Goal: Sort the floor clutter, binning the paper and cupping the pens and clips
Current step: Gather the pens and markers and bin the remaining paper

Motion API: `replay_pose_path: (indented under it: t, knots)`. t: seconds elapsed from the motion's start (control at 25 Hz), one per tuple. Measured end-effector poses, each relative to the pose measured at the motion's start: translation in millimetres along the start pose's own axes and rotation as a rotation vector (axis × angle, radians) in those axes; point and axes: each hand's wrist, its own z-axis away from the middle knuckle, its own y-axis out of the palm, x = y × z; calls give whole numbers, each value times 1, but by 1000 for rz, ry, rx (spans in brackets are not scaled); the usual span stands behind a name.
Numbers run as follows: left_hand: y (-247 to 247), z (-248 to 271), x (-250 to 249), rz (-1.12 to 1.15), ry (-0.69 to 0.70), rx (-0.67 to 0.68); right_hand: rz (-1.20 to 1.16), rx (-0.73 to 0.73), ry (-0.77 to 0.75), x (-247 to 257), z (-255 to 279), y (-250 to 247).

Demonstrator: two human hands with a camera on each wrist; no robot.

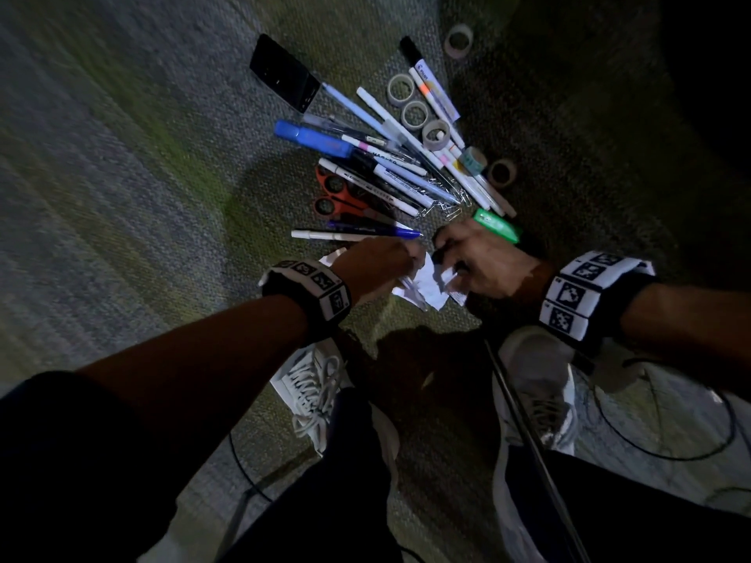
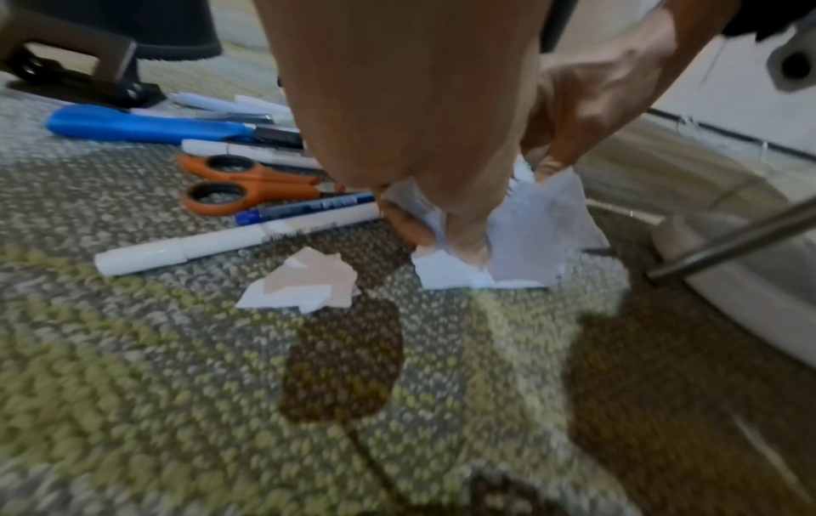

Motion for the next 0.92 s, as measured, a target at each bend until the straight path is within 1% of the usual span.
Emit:
replay_pose_path:
  t: [0.04,0.08,0.16,0.24,0.36,0.4,0.44,0.48,0.56,0.64,0.68,0.76,0.8,0.84,0.92]
  knots:
    - [-1,0,-2,26,0,-37,37,19,-40,7,2,6]
    - [-1,1,-4,28,34,-47,75,13,-70,12,3,13]
    - [0,2,-4,-43,79,-11,133,-30,-99,19,1,26]
    - [-4,-1,-4,-65,60,14,85,-60,-94,21,-4,31]
    - [-8,-1,-3,-3,85,-21,-4,-32,-98,26,-6,27]
    - [-10,0,0,18,63,-28,-24,-26,-77,28,-7,23]
    - [-14,3,2,42,33,-41,-67,-33,-19,27,-10,17]
    - [-18,6,7,74,15,-74,-112,-72,61,25,-13,10]
    - [-31,15,14,143,9,-180,-227,-221,225,13,-19,-8]
    - [-51,23,21,181,-34,-287,-353,-356,333,3,-25,-36]
    - [-64,26,24,188,-59,-344,-376,-395,364,-1,-26,-51]
    - [-89,38,26,227,-105,-462,-409,-442,380,6,-23,-76]
    - [-120,44,27,216,-118,-524,-414,-498,356,18,-28,-103]
    - [-127,47,24,243,-126,-572,-464,-537,369,23,-26,-105]
    - [-159,52,21,285,-116,-700,-592,-634,335,43,-29,-132]
